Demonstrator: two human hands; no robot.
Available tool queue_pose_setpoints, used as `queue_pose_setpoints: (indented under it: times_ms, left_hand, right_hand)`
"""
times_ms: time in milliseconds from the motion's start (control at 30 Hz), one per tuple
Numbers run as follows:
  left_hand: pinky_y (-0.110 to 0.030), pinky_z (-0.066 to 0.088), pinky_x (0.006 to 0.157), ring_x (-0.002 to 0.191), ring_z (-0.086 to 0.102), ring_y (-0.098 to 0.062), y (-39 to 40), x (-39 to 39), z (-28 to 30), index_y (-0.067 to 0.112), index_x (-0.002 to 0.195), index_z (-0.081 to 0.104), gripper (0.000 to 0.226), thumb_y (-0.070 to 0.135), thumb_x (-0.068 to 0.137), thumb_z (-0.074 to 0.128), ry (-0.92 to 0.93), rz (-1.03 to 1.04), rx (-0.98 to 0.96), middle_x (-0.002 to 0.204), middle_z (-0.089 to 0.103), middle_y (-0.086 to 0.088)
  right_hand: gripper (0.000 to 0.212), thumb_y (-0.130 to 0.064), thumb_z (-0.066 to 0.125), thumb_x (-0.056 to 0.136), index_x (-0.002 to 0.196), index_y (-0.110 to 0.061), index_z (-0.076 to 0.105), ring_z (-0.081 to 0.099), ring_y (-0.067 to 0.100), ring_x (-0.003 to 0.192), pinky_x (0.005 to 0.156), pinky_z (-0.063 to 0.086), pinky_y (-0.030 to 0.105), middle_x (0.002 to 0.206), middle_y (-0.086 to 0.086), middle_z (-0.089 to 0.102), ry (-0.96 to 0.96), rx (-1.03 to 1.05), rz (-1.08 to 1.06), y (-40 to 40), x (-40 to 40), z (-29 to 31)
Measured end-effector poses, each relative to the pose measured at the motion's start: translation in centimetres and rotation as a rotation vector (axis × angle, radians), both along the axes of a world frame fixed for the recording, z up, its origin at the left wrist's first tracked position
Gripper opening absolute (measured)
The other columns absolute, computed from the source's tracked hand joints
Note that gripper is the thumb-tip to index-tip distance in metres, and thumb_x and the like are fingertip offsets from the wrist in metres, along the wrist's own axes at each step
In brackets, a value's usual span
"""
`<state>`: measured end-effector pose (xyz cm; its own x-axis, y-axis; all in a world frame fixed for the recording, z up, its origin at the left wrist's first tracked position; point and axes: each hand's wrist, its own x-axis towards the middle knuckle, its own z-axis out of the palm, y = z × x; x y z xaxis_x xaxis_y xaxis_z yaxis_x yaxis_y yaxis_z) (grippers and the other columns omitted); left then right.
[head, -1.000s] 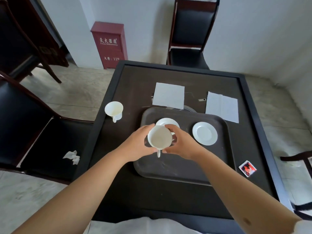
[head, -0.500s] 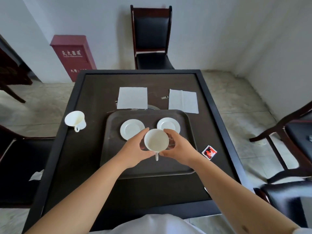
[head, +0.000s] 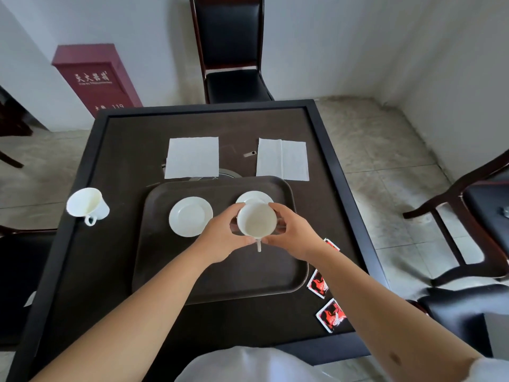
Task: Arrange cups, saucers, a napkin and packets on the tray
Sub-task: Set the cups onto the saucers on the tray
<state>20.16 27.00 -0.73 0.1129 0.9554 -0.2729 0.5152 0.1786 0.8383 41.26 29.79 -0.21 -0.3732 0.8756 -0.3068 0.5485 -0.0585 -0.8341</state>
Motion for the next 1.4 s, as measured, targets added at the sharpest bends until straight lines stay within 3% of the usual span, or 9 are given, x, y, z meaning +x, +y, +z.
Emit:
queue_pose_setpoints:
  times_ms: [333,500,567,700,833,900,1067,1200,1400]
  left_hand:
    - [-0.008,0.040,0.075,0.104,0.054,0.003,4.7,0.5,-3.7,0.043,0.143,0.035,0.084,0.025,0.077,0.083,-0.015,0.031,-0.099,0.125,0.049,0.028]
    - [-0.026,0.049,0.091,0.113,0.057,-0.005,6.6,0.2,-5.8,0.039,0.145,0.038,0.084,0.020,0.077,0.084,-0.053,0.048,-0.119,0.133,0.054,0.019]
    - [-0.027,0.049,0.093,0.114,0.058,-0.008,7.3,0.2,-6.5,0.039,0.144,0.039,0.084,0.018,0.077,0.083,-0.052,0.049,-0.133,0.131,0.056,0.018]
    - [-0.005,0.040,0.076,0.107,0.056,0.006,8.4,0.2,-7.6,0.048,0.137,0.041,0.081,0.016,0.077,0.083,-0.030,0.059,-0.147,0.120,0.056,0.030]
    - [0.005,0.037,0.065,0.100,0.046,0.027,9.1,0.4,-7.8,0.078,0.113,0.034,0.089,0.014,0.076,0.084,-0.012,0.051,-0.125,0.106,0.046,0.056]
    - [0.006,0.037,0.063,0.099,0.045,0.029,9.4,0.3,-7.7,0.081,0.108,0.031,0.091,0.016,0.075,0.085,-0.008,0.057,-0.124,0.103,0.045,0.057]
    - [-0.005,0.039,0.075,0.102,0.051,0.016,9.3,0.1,-8.2,0.059,0.122,0.034,0.080,0.020,0.075,0.085,-0.032,0.089,-0.143,0.111,0.046,0.044]
    - [-0.025,0.048,0.092,0.113,0.054,-0.006,8.8,0.2,-8.5,0.047,0.134,0.039,0.080,0.020,0.074,0.085,-0.062,0.078,-0.132,0.127,0.051,0.023]
    - [-0.028,0.046,0.095,0.115,0.053,-0.010,8.3,0.2,-8.5,0.041,0.141,0.036,0.085,0.017,0.076,0.084,-0.075,0.089,-0.141,0.131,0.050,0.018]
  right_hand:
    - [0.081,-0.024,0.081,0.076,0.144,-0.032,0.037,0.061,0.007,0.104,0.089,0.049,0.025,0.123,-0.012,0.059,-0.041,-0.059,0.018,5.1,-0.3,-3.7]
    - [0.084,-0.023,0.081,0.078,0.146,-0.033,0.033,0.064,0.013,0.102,0.094,0.052,0.037,0.132,-0.007,0.055,-0.067,-0.089,0.007,7.0,-0.9,-5.5]
    - [0.085,-0.022,0.080,0.078,0.147,-0.033,0.032,0.063,0.014,0.104,0.095,0.052,0.038,0.133,-0.007,0.055,-0.073,-0.102,-0.001,7.6,-1.1,-6.1]
    - [0.084,-0.018,0.078,0.079,0.147,-0.033,0.031,0.062,0.014,0.106,0.092,0.053,0.035,0.133,-0.006,0.055,-0.086,-0.119,-0.011,8.6,-1.2,-7.3]
    - [0.084,-0.017,0.077,0.079,0.148,-0.032,0.031,0.060,0.018,0.109,0.095,0.053,0.040,0.133,-0.005,0.054,-0.087,-0.127,-0.023,9.4,-1.3,-7.9]
    - [0.085,-0.018,0.077,0.079,0.148,-0.031,0.030,0.059,0.017,0.110,0.095,0.052,0.039,0.134,-0.006,0.053,-0.085,-0.128,-0.031,9.7,-1.4,-8.1]
    - [0.086,-0.022,0.077,0.078,0.148,-0.033,0.028,0.055,0.014,0.112,0.096,0.051,0.036,0.130,-0.013,0.049,-0.085,-0.123,-0.026,9.5,-1.6,-8.3]
    - [0.084,-0.024,0.077,0.078,0.146,-0.036,0.029,0.057,0.014,0.109,0.094,0.052,0.037,0.134,-0.012,0.049,-0.088,-0.132,-0.003,9.2,-1.5,-8.4]
    - [0.089,-0.025,0.072,0.083,0.151,-0.038,0.016,0.054,0.012,0.113,0.093,0.047,0.030,0.136,-0.009,0.047,-0.105,-0.203,0.014,8.7,-1.4,-8.3]
